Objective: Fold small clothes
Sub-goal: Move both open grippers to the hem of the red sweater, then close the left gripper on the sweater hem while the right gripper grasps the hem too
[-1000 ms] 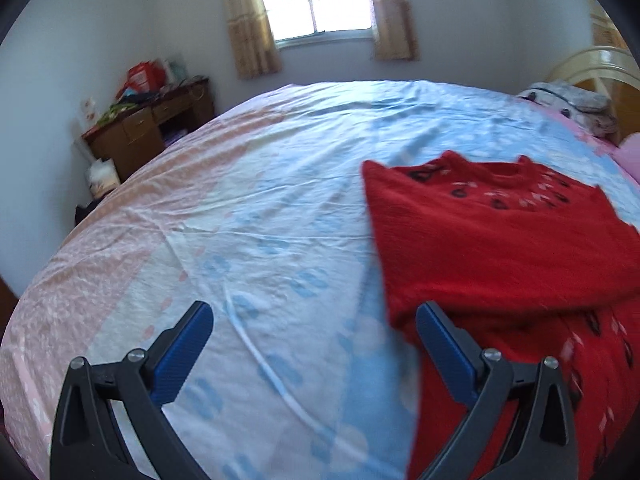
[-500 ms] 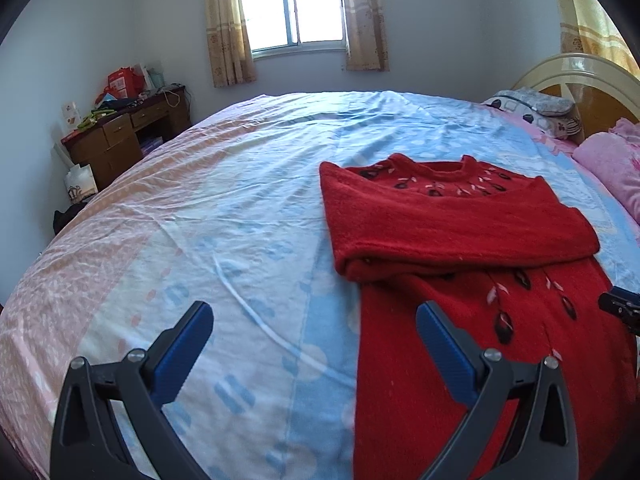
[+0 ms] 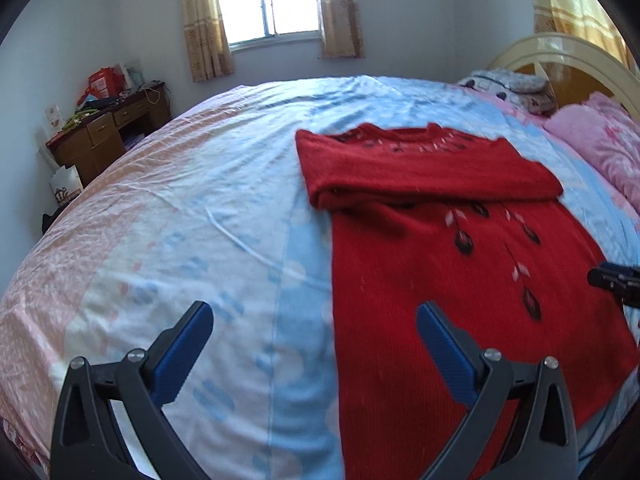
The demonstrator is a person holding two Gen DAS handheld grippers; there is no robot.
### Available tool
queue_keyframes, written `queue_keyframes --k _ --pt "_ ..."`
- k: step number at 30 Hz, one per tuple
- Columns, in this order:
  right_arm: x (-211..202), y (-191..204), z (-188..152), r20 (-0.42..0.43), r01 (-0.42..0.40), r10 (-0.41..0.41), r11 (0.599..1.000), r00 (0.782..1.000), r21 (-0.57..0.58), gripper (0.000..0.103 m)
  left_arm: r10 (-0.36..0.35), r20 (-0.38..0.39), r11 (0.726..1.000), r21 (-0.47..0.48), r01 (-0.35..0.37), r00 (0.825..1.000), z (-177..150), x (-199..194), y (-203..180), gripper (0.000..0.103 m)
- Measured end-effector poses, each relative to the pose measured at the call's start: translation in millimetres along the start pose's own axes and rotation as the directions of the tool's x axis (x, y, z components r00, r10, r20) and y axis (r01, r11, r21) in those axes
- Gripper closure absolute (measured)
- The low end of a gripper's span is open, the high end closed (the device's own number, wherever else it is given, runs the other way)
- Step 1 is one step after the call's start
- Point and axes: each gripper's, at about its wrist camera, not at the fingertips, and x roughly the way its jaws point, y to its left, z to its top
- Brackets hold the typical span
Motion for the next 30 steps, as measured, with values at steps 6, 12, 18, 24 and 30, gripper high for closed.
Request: queue_keyframes --k 6,12,18,24,30 --pt "-20 6 -26 -0.044 -0.001 0.001 1.000 0.999 0.004 0.042 -0.033 -0.032 0.999 0.040 0.034 0.999 -25 -13 -4 0.000" --pt "-39 14 -55 -0.064 0.002 -0.004 1.000 0.998 -0.024 0.042 -0.085 -0.045 0.996 0.016 0.085 0.995 -42 -31 0 0.001" --pt "-57 14 -74 -0.044 0.025 -0.027 0.999 0.999 -0.043 0.042 -0.165 -0.074 0.986 -0.044 0.162 0.983 -54 -39 5 0.013" --pt "-65 5 -81 -0.018 0.066 -0.067 0.997 0.998 -0.041 0.042 -0.224 -0.143 0.973 -0.083 0.214 0.964 -68 -33 -2 0.026" --pt "-73 0 -83 0.009 0.092 -0.092 0.995 0.996 -0.030 0.042 -0.241 -0.190 0.971 -0.056 0.234 0.952 -81 -25 -16 0.037"
